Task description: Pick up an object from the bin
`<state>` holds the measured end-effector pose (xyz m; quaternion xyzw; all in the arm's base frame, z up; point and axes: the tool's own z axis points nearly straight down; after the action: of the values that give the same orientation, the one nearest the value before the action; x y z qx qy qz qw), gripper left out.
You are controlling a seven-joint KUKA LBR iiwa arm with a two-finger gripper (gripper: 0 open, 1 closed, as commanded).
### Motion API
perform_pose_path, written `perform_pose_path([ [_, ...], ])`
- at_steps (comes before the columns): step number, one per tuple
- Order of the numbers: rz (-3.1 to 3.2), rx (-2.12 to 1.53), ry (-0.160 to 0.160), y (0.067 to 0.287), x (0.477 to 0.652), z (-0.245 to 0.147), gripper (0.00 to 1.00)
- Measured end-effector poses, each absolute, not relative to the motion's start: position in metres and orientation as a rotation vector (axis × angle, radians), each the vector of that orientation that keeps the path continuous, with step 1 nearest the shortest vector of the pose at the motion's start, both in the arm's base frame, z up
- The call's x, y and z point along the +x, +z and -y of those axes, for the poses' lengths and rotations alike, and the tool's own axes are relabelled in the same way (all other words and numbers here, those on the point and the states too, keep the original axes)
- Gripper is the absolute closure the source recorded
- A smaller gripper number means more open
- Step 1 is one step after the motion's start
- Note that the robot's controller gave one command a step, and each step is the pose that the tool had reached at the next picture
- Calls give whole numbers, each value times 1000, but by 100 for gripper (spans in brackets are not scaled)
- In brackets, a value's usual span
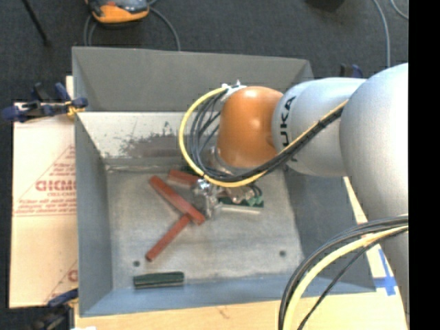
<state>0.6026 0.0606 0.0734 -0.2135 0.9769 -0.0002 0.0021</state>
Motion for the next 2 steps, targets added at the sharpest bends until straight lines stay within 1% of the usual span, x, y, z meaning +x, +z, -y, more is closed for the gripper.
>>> perform_pose_path([
  [1,-3065,-669,0,73,603,-61,0],
  [2,-3065,-669,0,73,603,-61,0],
])
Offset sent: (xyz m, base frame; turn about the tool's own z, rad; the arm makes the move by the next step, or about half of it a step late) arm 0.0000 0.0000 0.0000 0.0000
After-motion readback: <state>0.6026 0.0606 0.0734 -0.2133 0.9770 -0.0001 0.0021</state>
